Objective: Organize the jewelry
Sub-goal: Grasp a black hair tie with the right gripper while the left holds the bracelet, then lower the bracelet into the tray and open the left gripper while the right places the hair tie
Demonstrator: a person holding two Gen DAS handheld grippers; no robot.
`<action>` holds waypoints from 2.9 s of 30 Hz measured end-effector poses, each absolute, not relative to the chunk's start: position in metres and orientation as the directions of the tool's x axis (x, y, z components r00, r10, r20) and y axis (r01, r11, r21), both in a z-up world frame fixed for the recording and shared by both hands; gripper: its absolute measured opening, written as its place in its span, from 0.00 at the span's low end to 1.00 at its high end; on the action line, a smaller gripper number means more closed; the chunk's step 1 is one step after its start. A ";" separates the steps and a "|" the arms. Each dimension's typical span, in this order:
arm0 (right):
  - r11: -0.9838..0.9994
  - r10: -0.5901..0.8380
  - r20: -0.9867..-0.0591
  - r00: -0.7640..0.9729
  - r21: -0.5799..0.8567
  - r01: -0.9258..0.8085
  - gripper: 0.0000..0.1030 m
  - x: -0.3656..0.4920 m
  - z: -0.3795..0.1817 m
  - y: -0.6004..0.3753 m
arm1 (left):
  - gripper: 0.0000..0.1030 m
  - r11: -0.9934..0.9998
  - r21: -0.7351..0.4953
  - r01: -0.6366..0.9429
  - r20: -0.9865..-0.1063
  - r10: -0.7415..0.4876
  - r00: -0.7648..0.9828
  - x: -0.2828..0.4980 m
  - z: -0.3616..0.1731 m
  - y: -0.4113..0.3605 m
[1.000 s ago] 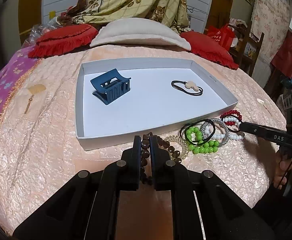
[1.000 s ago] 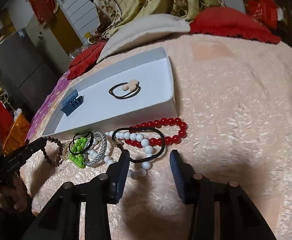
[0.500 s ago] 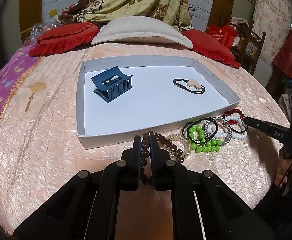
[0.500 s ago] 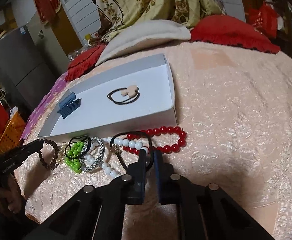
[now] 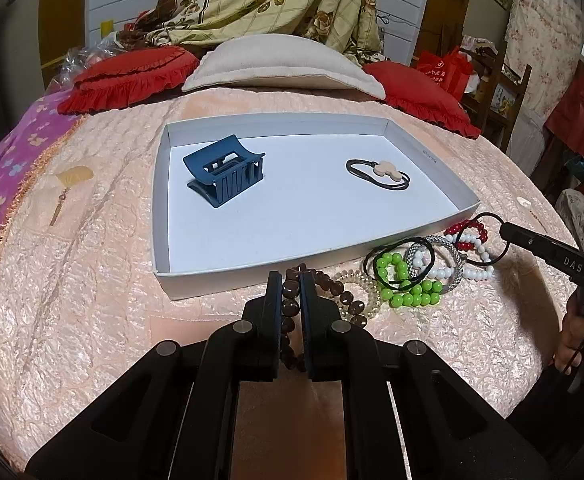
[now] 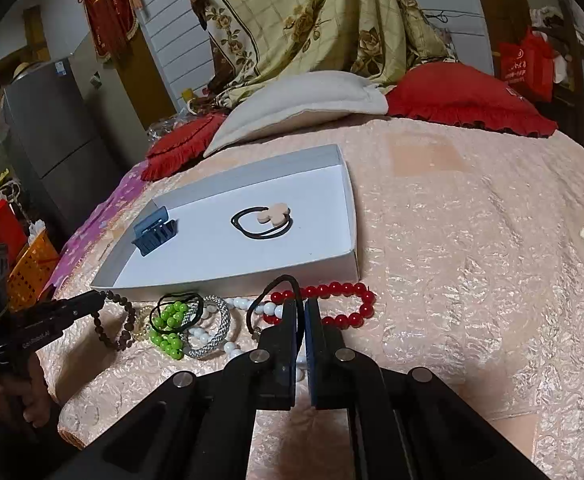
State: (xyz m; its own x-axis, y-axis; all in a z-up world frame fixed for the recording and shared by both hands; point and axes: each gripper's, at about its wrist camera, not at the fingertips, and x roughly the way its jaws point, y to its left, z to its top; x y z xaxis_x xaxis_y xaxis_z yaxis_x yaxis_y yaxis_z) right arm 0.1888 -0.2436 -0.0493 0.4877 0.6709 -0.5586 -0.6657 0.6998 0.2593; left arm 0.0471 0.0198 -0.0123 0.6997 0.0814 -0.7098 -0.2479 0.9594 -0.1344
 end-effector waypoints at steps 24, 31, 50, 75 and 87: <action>0.710 0.652 -0.521 0.551 0.164 -0.685 0.03 0.172 -0.028 -0.239 | 0.07 0.951 -0.239 -0.197 -0.634 0.001 0.773 0.037 0.023 0.021; 0.672 0.706 -0.456 0.541 0.192 -0.715 0.03 0.178 0.007 -0.227 | 0.07 0.938 -0.282 -0.201 -0.590 -0.004 0.808 0.052 0.056 0.033; 0.731 0.592 -0.639 0.491 0.168 -0.662 0.37 0.221 -0.049 -0.269 | 0.07 0.925 -0.229 -0.304 -0.628 0.098 0.772 0.097 0.021 0.062; 0.640 0.705 -0.487 0.515 0.125 -0.758 0.03 0.192 0.004 -0.242 | 0.07 0.916 -0.262 -0.305 -0.617 0.084 0.782 0.096 0.022 0.062; 0.592 0.773 -0.469 0.427 0.291 -0.751 0.03 0.234 0.018 -0.170 | 0.07 0.887 -0.413 -0.206 -0.559 -0.068 0.826 0.102 0.026 0.062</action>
State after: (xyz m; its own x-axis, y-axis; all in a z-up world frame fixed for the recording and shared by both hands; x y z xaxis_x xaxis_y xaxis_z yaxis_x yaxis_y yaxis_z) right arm 0.2337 -0.1705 0.0181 0.4271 0.7729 -0.4693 -0.7514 0.5921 0.2913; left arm 0.1021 0.0617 0.0263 0.8264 -0.0683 -0.5590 -0.2058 0.8873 -0.4126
